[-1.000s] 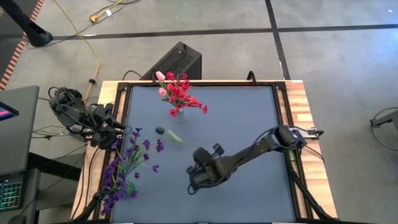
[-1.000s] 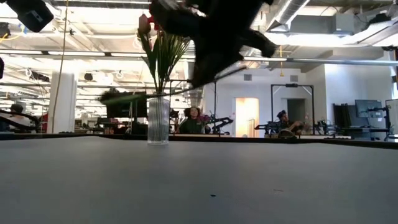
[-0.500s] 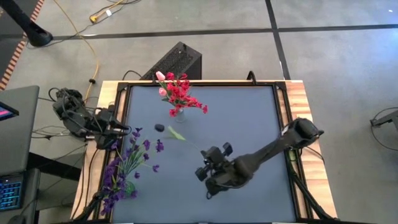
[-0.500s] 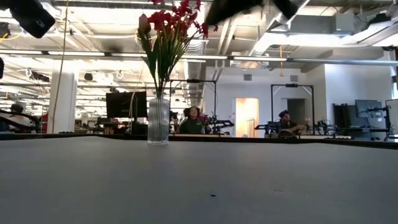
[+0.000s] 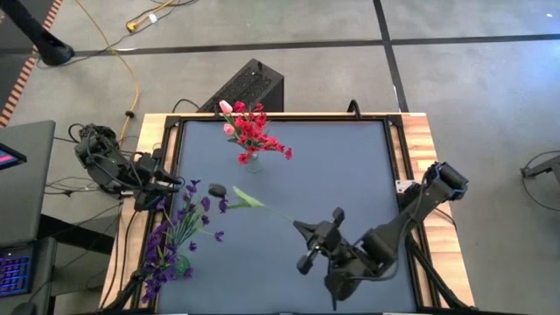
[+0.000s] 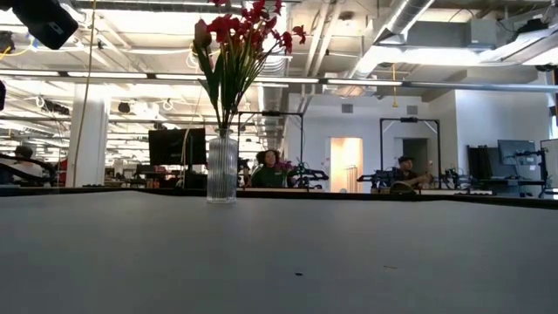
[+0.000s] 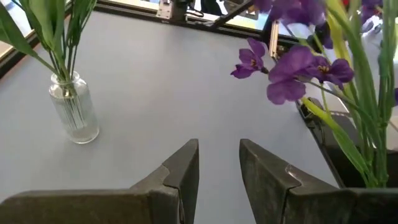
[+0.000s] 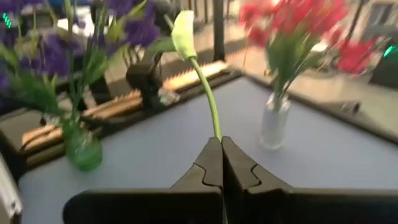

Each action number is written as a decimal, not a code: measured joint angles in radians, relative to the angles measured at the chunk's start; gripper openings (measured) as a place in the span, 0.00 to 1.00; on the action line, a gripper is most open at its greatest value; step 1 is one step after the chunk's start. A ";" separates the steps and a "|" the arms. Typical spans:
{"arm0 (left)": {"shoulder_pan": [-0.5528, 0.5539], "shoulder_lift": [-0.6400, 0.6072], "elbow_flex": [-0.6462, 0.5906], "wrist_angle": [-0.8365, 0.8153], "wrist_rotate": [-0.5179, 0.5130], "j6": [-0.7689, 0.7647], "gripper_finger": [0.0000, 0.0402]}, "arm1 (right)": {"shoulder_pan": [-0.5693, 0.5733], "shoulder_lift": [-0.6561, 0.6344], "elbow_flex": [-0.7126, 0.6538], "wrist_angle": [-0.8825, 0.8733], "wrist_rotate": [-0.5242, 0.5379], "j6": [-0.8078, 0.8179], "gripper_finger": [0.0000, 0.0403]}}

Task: Sort flowers into vase by color
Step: Put the black tulip into the green vase

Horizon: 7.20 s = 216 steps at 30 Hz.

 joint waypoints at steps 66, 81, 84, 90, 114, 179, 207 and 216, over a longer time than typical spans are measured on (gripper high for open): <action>0.133 0.241 0.069 0.967 -0.086 0.946 0.26 | -0.589 0.397 0.298 1.389 -1.082 -0.793 0.04; 0.225 0.357 0.069 1.060 0.024 0.944 0.26 | -0.576 0.397 0.298 1.338 -1.106 -0.820 0.04; 0.230 0.351 0.069 1.069 0.030 0.945 0.26 | -0.574 0.397 0.298 1.339 -1.106 -0.825 0.04; 0.229 0.347 0.069 1.066 0.047 0.932 0.21 | -0.571 0.397 0.298 1.342 -1.105 -0.830 0.04; 0.229 0.346 0.258 0.813 0.030 0.883 0.00 | -0.578 0.359 0.298 1.275 -1.088 -0.848 0.37; 0.062 0.150 -0.018 0.408 0.946 0.622 0.00 | -0.155 0.201 0.295 0.322 -0.684 -0.550 0.66; -0.313 0.163 -0.188 0.520 0.518 0.626 0.00 | -0.172 0.201 0.295 0.291 -0.693 -0.555 0.66; -0.336 0.165 -0.227 0.506 0.550 0.556 0.00 | -0.173 0.201 0.295 0.298 -0.694 -0.528 0.66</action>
